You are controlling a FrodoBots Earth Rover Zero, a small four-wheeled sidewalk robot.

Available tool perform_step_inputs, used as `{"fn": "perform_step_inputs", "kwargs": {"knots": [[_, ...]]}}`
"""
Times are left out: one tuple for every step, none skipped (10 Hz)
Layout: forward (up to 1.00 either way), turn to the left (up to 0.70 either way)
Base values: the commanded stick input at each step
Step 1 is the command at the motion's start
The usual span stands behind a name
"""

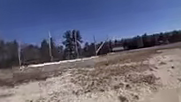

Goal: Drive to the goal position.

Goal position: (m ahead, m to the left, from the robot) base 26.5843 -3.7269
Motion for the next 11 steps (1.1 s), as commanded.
{"fn": "perform_step_inputs", "kwargs": {"knots": [[0.7,0.0],[0.7,0.0],[0.7,0.0],[0.7,-0.04],[0.7,-0.33],[0.7,-0.19],[0.7,-0.06],[0.7,0.0],[0.7,-0.04],[0.7,-0.35],[0.7,-0.3]]}}
